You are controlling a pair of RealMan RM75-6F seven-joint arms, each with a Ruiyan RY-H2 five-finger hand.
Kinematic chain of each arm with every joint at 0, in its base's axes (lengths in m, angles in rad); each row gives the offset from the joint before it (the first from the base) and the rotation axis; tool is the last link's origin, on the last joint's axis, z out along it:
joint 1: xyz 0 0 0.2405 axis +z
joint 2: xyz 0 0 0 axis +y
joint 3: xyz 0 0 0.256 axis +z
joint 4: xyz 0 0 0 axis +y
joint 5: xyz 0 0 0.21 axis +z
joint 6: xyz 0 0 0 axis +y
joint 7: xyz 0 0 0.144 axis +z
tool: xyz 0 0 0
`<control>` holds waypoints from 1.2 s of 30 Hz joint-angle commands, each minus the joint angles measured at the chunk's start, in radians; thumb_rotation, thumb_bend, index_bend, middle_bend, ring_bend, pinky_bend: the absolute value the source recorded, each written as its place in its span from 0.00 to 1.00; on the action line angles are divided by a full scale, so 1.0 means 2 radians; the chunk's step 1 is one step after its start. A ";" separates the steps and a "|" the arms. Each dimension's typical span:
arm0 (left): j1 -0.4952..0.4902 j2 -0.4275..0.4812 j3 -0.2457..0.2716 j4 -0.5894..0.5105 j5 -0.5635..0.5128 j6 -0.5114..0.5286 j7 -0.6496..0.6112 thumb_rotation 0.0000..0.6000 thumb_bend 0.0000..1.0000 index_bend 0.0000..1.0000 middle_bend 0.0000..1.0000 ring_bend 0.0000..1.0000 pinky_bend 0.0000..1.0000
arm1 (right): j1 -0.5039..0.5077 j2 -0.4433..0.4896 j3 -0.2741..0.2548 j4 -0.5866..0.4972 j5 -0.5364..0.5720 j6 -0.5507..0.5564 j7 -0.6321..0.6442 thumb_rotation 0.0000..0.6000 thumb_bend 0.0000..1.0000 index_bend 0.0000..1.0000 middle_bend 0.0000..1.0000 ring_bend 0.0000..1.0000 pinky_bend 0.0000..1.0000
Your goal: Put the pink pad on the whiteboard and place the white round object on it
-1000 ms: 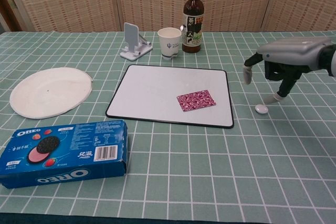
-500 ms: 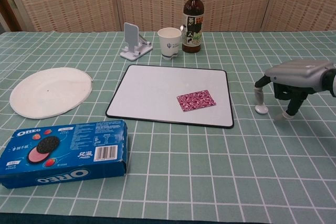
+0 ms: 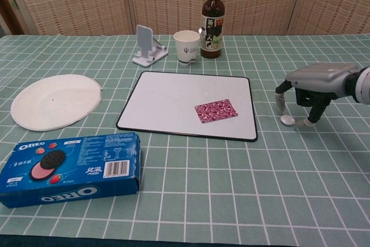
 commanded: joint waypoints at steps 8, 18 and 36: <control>0.001 0.000 0.000 0.002 -0.002 0.000 0.000 1.00 0.29 0.16 0.09 0.12 0.03 | 0.004 -0.008 0.002 0.009 0.006 -0.010 -0.006 1.00 0.24 0.42 0.96 1.00 1.00; 0.001 -0.001 0.000 0.004 -0.004 -0.001 -0.001 1.00 0.29 0.16 0.09 0.12 0.03 | 0.006 -0.013 0.002 0.012 0.010 -0.014 -0.016 1.00 0.25 0.45 0.96 1.00 1.00; 0.002 0.003 -0.001 0.005 -0.002 0.002 -0.005 1.00 0.29 0.16 0.09 0.12 0.03 | 0.027 0.013 0.032 -0.040 0.002 -0.001 -0.023 1.00 0.27 0.48 0.96 1.00 1.00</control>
